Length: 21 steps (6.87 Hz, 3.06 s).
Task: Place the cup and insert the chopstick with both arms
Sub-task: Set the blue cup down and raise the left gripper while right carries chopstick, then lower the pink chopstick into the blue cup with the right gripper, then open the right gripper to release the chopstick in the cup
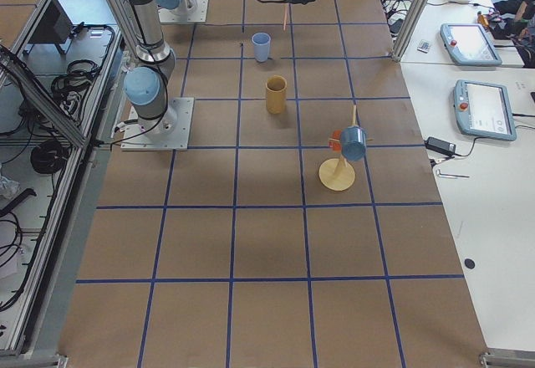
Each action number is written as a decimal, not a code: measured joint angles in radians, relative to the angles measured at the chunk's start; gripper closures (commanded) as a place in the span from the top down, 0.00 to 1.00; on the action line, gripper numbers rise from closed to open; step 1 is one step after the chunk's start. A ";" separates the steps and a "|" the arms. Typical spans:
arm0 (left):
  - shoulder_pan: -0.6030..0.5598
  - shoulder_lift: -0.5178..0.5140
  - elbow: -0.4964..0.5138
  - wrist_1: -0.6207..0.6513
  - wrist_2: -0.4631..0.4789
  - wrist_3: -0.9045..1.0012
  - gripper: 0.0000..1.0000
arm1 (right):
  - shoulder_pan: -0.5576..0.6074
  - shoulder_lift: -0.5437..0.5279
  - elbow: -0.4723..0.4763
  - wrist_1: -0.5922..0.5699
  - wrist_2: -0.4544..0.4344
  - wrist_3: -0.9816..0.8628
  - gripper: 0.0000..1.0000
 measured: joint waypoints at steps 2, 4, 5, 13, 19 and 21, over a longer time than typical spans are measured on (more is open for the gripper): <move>0.042 0.042 0.010 -0.034 0.020 0.027 1.00 | 0.041 -0.001 0.082 -0.080 0.048 -0.019 0.00; 0.059 0.047 0.025 -0.054 0.022 0.029 1.00 | 0.074 -0.001 0.161 -0.147 0.070 -0.024 0.00; 0.063 0.044 0.036 -0.061 0.023 0.029 1.00 | 0.093 0.000 0.197 -0.181 0.086 -0.024 0.01; 0.066 0.030 0.082 -0.097 0.022 0.030 1.00 | 0.115 0.005 0.334 -0.244 0.094 -0.025 0.08; 0.064 0.029 0.083 -0.098 0.022 0.030 1.00 | 0.121 -0.001 0.368 -0.266 0.089 -0.021 0.91; 0.064 0.029 0.080 -0.098 0.022 0.029 1.00 | 0.120 -0.005 0.314 -0.303 0.026 -0.004 1.00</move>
